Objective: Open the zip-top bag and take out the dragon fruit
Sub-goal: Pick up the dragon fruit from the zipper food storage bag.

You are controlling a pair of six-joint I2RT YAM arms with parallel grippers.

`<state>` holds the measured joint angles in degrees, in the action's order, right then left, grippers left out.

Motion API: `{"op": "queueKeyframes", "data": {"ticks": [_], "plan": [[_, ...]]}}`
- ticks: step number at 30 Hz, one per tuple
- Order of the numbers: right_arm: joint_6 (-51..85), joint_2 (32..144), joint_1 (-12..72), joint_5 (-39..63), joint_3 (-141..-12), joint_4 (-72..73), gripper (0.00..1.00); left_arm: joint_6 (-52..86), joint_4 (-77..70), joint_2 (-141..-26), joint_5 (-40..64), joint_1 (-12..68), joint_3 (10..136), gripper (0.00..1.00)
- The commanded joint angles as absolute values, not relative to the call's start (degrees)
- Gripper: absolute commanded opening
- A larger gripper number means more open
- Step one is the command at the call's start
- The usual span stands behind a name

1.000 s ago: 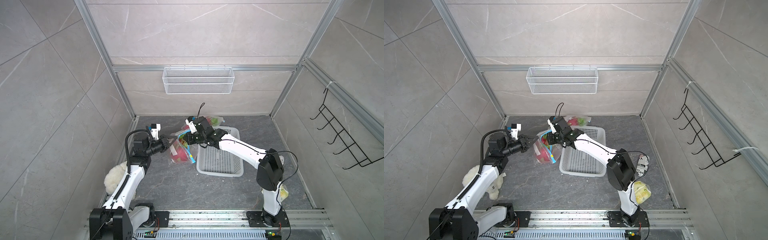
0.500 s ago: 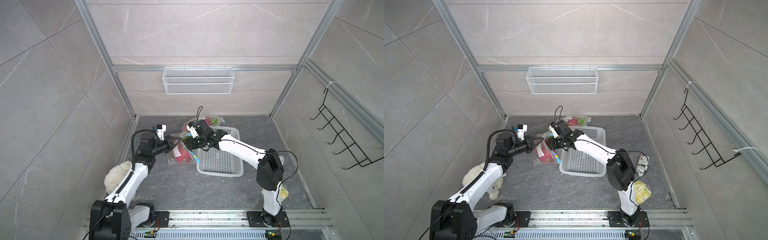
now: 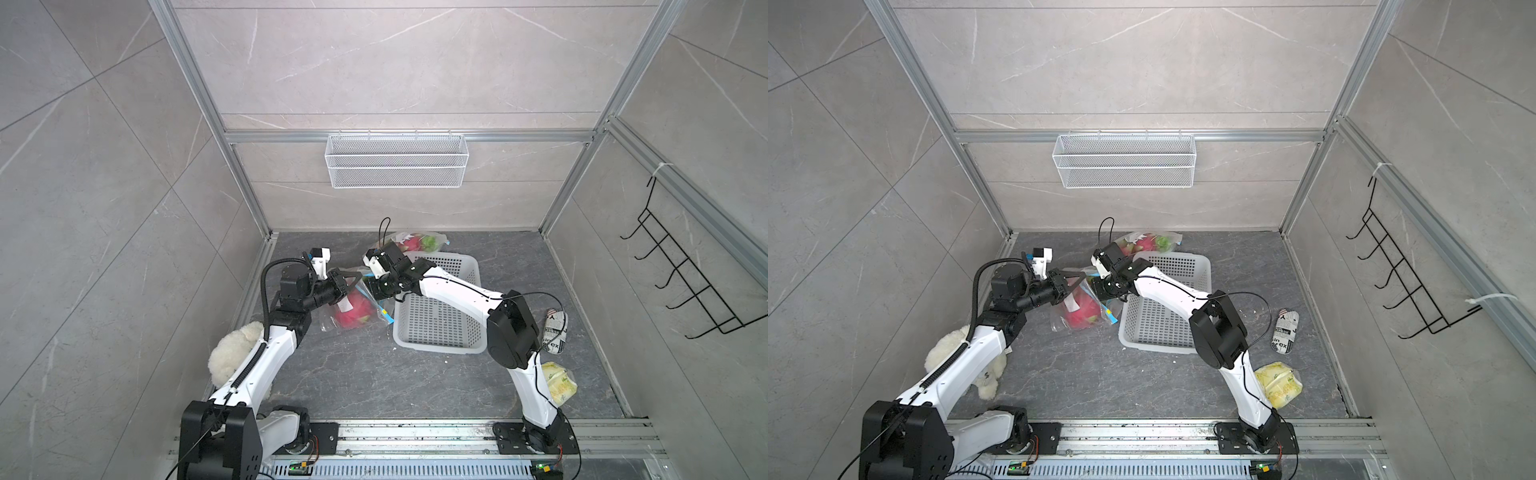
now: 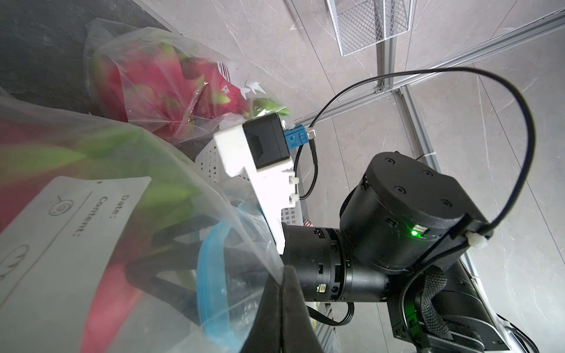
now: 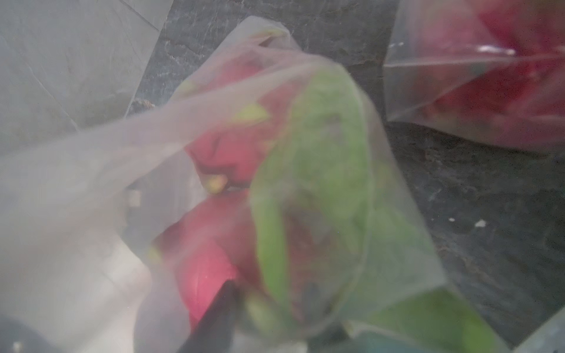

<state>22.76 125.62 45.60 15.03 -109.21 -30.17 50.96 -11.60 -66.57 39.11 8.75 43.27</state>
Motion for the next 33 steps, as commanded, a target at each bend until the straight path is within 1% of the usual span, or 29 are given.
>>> {"op": "queueKeyframes", "data": {"ticks": [1, 2, 3, 6, 7, 8, 10, 11, 14, 19, 25, 28, 33], "plan": [[23.1, 128.3, 46.1, 16.7, -110.6, -31.4, 0.11, 50.2, -13.0, -64.1, 39.4, 9.0, 45.0, 0.0], [23.3, 128.5, 46.1, 17.3, -110.8, -31.2, 0.05, 50.1, -12.9, -64.1, 39.1, 9.0, 45.0, 0.0], [23.4, 128.5, 46.1, 17.7, -110.8, -30.9, 0.0, 50.1, -12.8, -64.2, 39.1, 9.0, 44.9, 0.0], [23.7, 127.7, 46.1, 18.1, -110.6, -30.4, 0.0, 49.7, -12.2, -64.4, 38.3, 8.9, 44.8, 0.0], [23.6, 127.1, 46.1, 17.9, -110.3, -30.3, 0.0, 49.5, -11.4, -64.4, 37.6, 9.0, 44.8, 0.07], [23.4, 126.6, 46.1, 17.6, -109.9, -30.2, 0.0, 49.1, -10.4, -64.3, 37.0, 9.0, 45.0, 0.23], [23.2, 125.1, 45.8, 17.4, -108.8, -30.1, 0.0, 47.4, -6.0, -63.9, 34.2, 8.9, 45.7, 0.81], [23.3, 124.5, 45.5, 17.6, -108.1, -29.7, 0.0, 46.5, -2.8, -63.4, 31.9, 8.8, 46.3, 0.98], [23.7, 121.8, 44.2, 18.3, -105.4, -27.9, 0.0, 42.5, 2.8, -61.0, 25.8, 8.7, 46.6, 1.0], [23.9, 119.9, 42.4, 20.2, -103.0, -25.8, 0.0, 41.4, 5.0, -56.7, 16.3, 7.3, 43.1, 1.0], [26.5, 120.7, 40.3, 26.0, -101.3, -21.8, 0.0, 43.1, 8.0, -59.4, 6.3, 6.0, 38.0, 1.0], [26.5, 120.6, 40.2, 26.7, -100.7, -21.2, 0.0, 44.5, 4.9, -61.7, 4.7, 4.9, 34.6, 1.0], [27.3, 120.1, 39.6, 29.0, -99.6, -19.7, 0.0, 46.6, 0.3, -63.8, 5.4, 2.6, 30.6, 0.99]]}}
